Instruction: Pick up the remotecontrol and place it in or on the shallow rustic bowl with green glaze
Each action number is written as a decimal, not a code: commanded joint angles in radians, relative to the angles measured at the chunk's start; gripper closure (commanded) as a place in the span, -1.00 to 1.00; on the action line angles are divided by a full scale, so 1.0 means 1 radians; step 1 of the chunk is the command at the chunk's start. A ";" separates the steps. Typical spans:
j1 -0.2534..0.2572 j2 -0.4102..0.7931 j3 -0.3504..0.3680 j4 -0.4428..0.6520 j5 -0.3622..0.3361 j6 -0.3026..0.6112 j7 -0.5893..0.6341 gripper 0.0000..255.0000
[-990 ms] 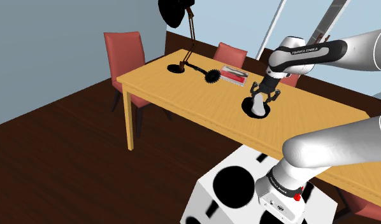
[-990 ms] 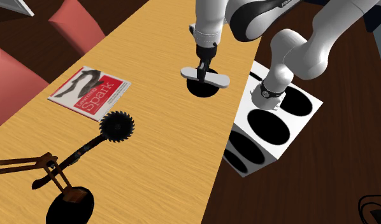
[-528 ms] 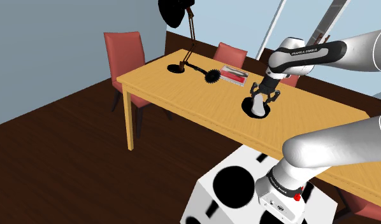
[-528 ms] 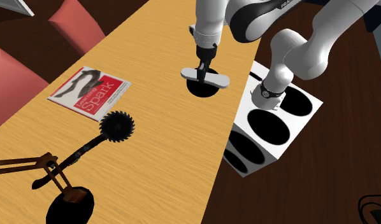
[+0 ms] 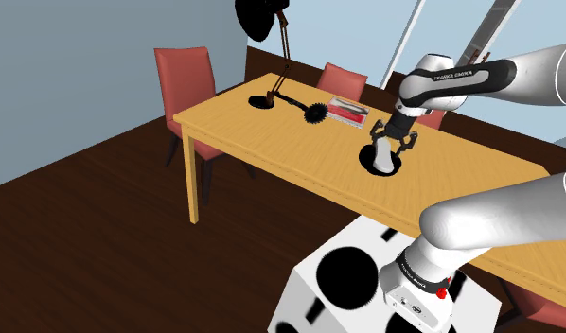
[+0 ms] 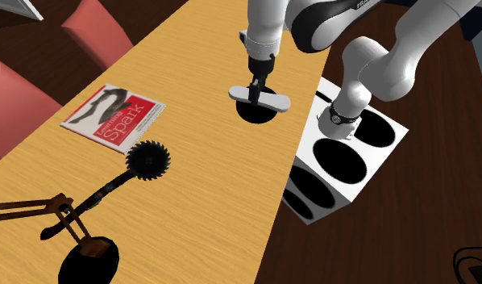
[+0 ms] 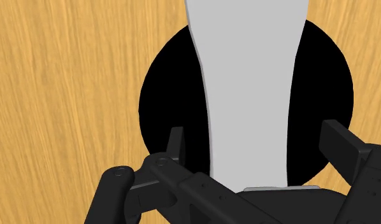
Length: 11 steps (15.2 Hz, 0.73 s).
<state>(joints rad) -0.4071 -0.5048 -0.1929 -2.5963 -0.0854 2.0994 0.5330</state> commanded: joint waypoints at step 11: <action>-0.001 -0.041 0.008 0.085 0.002 -0.127 0.000 -1.00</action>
